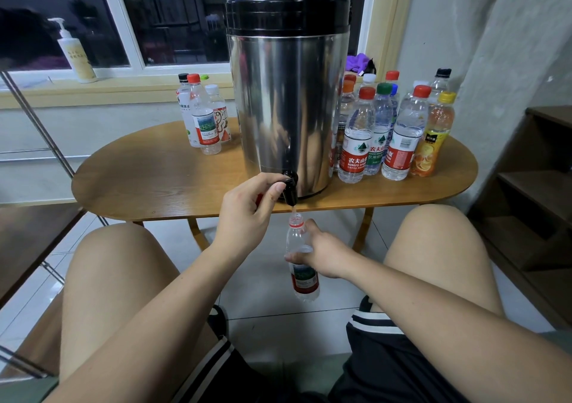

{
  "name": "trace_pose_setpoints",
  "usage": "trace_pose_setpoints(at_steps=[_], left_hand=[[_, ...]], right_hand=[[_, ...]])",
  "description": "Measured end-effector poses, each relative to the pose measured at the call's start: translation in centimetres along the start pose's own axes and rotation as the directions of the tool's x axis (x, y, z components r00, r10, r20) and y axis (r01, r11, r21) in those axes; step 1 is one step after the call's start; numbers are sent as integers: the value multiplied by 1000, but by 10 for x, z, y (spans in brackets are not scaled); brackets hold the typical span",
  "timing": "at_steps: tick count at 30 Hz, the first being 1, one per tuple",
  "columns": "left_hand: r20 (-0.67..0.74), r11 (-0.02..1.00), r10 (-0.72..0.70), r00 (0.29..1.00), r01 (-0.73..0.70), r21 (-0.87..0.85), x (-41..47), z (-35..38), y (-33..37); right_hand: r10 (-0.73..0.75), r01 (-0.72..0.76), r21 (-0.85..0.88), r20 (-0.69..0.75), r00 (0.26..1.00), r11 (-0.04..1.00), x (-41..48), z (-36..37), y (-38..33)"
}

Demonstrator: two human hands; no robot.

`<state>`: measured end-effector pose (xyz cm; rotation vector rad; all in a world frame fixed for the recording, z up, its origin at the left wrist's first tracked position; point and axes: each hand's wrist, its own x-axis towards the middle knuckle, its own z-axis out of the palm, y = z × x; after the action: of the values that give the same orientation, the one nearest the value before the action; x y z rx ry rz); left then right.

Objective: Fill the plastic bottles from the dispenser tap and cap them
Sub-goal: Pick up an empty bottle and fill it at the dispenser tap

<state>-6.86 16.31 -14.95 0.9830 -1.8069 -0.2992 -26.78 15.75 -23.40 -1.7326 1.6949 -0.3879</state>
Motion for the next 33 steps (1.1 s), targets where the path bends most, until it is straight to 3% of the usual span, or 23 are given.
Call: trace_pose_setpoints(at_steps=[33], left_hand=[[8,1000,-16,1000,17,-12,-1,0,-2]], right_hand=[[-10,10,-17,-8,1000,1000,-2,0,-1]])
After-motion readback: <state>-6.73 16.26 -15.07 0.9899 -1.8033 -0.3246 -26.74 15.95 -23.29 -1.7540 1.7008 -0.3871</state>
